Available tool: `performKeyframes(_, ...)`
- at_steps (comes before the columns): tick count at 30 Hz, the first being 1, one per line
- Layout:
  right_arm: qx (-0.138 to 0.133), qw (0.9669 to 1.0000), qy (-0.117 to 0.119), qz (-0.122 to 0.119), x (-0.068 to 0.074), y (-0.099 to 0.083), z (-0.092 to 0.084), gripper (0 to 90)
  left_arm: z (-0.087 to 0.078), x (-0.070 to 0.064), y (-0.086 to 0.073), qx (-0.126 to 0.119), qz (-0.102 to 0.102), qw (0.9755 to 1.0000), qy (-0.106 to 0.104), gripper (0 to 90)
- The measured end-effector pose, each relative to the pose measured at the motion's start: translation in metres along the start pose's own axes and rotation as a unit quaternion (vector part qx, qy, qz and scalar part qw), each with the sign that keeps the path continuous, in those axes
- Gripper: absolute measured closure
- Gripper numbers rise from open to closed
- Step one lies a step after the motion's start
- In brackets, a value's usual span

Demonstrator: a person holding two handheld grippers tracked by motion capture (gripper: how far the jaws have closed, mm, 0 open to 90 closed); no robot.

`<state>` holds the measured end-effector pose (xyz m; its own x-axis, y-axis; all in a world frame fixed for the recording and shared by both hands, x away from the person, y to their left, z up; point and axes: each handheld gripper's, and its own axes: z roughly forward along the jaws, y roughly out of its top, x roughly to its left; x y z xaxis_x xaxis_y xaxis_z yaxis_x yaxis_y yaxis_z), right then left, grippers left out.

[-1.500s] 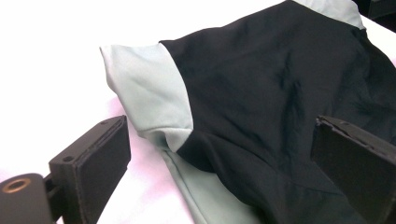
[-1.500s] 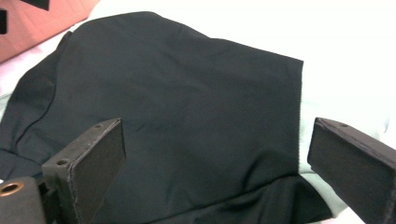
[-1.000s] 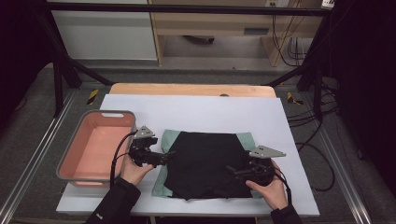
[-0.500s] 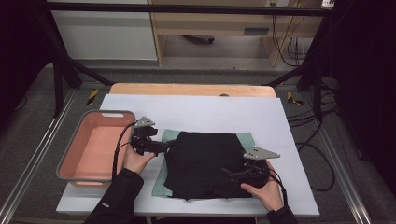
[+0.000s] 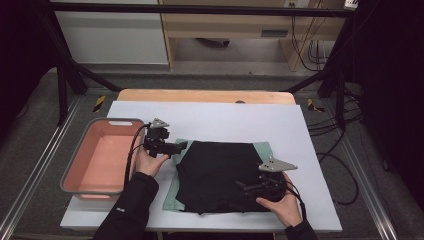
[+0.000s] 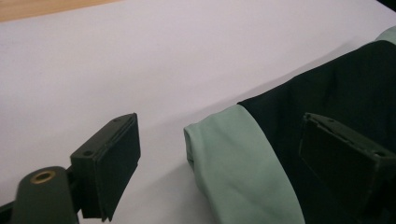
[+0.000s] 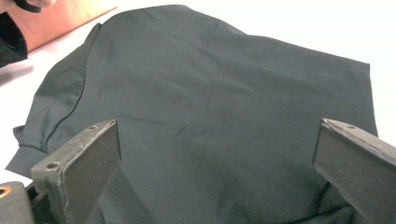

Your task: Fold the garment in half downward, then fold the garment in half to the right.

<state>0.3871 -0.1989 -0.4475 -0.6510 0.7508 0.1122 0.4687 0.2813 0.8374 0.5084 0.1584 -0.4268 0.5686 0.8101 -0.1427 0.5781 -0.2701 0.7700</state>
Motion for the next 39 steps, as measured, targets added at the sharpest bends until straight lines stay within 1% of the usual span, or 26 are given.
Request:
performKeyframes(3, 0.000, 1.0000, 0.000, 0.000, 0.000, 0.000, 0.000, 1.7, 0.004, 0.002, 0.001, 0.008, -0.004, 1.0000, 0.004, 15.3)
performKeyframes(8, 0.001, 1.0000, 0.001, 0.001, 0.001, 0.000, 0.001, 1.7, 0.010, 0.006, 0.000, 0.015, -0.007, 0.9998, 0.010, 22.8)
performKeyframes(11, 0.003, 1.0000, 0.003, -0.001, 0.002, 0.000, 0.002, 1.8, 0.016, 0.009, -0.001, 0.025, -0.009, 0.9995, 0.017, 29.3)
performKeyframes(12, 0.004, 1.0000, 0.003, -0.001, 0.002, 0.000, 0.002, 1.8, 0.017, 0.010, -0.001, 0.027, -0.011, 0.9994, 0.017, 29.7)
performKeyframes(15, 0.004, 1.0000, 0.004, 0.000, 0.003, 0.000, 0.003, 1.8, 0.020, 0.012, -0.003, 0.033, -0.018, 0.9992, 0.011, 35.3)
performKeyframes(20, 0.006, 1.0000, 0.007, 0.000, 0.004, 0.000, 0.003, 1.9, 0.024, 0.013, -0.005, 0.044, -0.018, 0.9988, 0.014, 40.3)
performKeyframes(24, 0.008, 0.9999, 0.010, -0.002, 0.005, 0.000, 0.004, 2.2, 0.028, 0.016, -0.008, 0.050, -0.022, 0.9984, 0.016, 41.7)
performKeyframes(26, 0.009, 0.9999, 0.013, -0.005, 0.006, 0.000, 0.005, 2.5, 0.031, 0.017, -0.009, 0.051, -0.026, 0.9982, 0.013, 41.7)
performKeyframes(31, 0.010, 0.9997, 0.019, -0.008, 0.010, -0.001, 0.005, 3.3, 0.038, 0.018, -0.017, 0.059, -0.043, 0.9973, -0.011, 44.2)
performKeyframes(35, 0.012, 0.9995, 0.026, -0.013, 0.015, 0.000, 0.008, 4.2, 0.042, 0.019, -0.020, 0.059, -0.048, 0.9969, -0.017, 46.6)
performKeyframes(39, 0.012, 0.9990, 0.037, -0.021, 0.023, 0.001, 0.011, 4.9, 0.043, 0.018, -0.022, 0.057, -0.046, 0.9970, -0.023, 52.0)
